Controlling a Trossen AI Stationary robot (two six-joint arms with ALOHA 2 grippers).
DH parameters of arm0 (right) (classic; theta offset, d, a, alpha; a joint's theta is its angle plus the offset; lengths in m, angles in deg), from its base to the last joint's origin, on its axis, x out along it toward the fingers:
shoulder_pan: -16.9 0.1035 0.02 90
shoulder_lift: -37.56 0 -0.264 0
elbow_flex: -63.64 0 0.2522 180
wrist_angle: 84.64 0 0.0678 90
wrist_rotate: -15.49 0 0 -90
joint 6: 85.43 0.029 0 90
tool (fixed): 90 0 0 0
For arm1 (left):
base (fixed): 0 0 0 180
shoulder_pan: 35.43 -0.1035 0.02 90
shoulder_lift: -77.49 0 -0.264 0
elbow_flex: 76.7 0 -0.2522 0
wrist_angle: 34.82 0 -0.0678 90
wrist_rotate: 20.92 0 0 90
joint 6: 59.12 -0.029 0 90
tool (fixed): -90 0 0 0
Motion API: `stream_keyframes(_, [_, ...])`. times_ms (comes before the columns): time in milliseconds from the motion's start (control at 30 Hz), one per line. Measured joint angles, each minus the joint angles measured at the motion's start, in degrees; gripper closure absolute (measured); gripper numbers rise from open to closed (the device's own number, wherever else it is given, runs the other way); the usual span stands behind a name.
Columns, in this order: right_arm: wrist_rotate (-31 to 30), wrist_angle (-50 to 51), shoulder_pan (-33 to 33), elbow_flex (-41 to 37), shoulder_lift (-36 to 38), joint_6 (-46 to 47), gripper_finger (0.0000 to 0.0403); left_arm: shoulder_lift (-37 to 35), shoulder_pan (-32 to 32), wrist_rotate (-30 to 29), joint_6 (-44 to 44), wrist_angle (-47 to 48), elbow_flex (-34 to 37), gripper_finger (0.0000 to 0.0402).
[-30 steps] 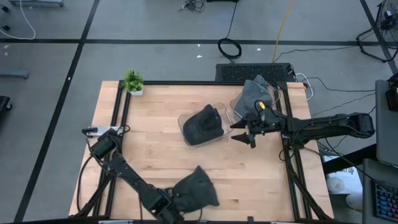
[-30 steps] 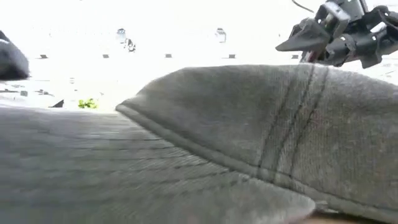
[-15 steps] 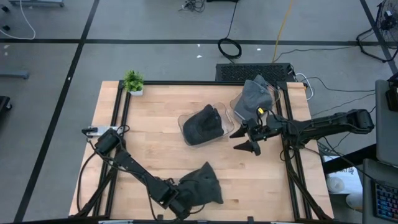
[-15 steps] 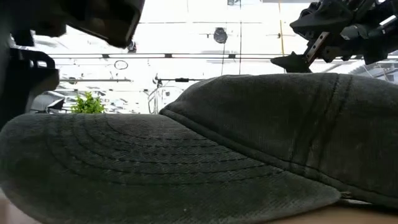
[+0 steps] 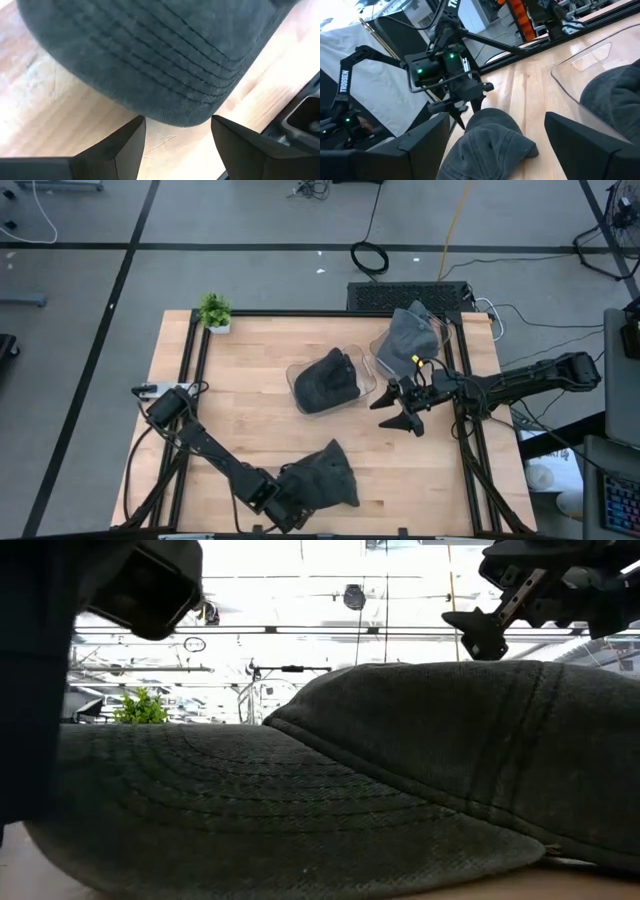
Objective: Pick & Place hat
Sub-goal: Stack the black cap on top of the black cap in the left transparent bin
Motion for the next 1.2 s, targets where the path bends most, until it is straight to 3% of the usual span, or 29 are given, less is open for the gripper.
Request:
stream_keyframes(67, [0.0,0.0,0.2,0.0,0.0,-0.1,0.0085,-1.2,0.5,-2.4,2.0,-4.1,1.9,0.0163])
stream_keyframes(300, [0.0,-1.4,0.4,0.0,0.0,0.0,0.0085,-4.8,2.2,-20.8,17.6,-6.8,8.5,0.0163])
stream_keyframes(433, [-0.1,-2.6,1.1,0.0,0.0,0.0,0.0085,-5.0,2.8,-25.8,20.6,-15.4,12.4,0.0163])
stream_keyframes(567, [-0.2,-3.2,1.9,0.0,0.0,0.0,0.0085,-5.1,2.2,-27.5,19.1,-22.7,15.6,0.0163])
stream_keyframes(933, [-1.5,-3.0,3.7,0.0,0.0,0.1,0.0085,-5.4,2.3,-28.2,22.3,-13.5,15.5,0.0163])
stream_keyframes(1200, [-3.3,-3.0,4.8,0.0,0.0,0.1,0.0085,-5.2,0.8,-34.0,21.1,-12.9,15.7,0.0163])
